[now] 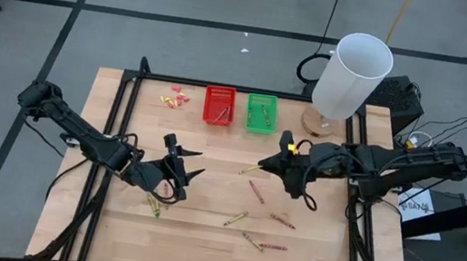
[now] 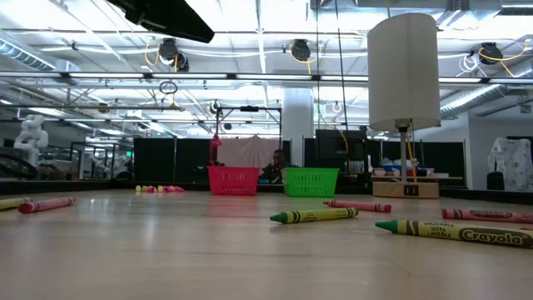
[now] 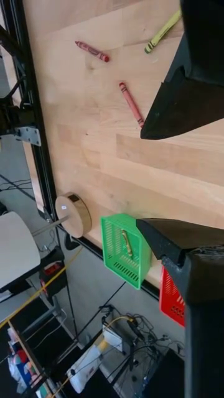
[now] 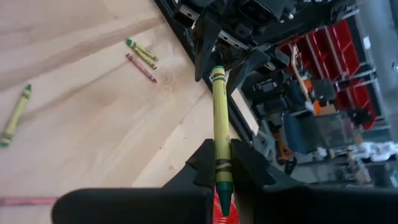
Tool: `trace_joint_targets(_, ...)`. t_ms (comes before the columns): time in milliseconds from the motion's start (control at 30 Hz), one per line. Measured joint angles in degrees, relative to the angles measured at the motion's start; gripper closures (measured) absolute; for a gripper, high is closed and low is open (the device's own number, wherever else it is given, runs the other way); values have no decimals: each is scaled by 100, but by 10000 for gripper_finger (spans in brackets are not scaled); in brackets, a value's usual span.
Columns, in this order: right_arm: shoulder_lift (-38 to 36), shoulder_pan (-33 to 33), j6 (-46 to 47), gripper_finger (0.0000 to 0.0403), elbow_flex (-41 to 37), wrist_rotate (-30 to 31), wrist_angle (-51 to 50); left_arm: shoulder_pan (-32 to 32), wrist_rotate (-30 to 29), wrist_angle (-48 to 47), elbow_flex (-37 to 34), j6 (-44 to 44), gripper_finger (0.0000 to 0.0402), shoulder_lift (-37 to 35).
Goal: Sort crayons
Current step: Put the green crayon into the green bin
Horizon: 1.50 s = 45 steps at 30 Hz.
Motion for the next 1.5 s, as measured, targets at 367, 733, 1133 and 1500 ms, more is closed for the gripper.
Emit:
trace_joint_targets(367, 0, 1, 1803, 389, 0, -25, -1, 2, 1, 116, 0, -13, 183, 0)
trace_joint_targets(733, 0, 2, 3530, 389, 0, -26, 1, -2, 1, 177, 0, -15, 183, 0)
trace_joint_targets(1133, 31, 1, 5215, 389, 0, -23, -16, -2, 0, 177, 2, -163, 183, 0)
trace_joint_targets(1500, 485, -413, 5340, 389, 4, 1240, -217, -2, -1, 172, 2, -161, 183, 0)
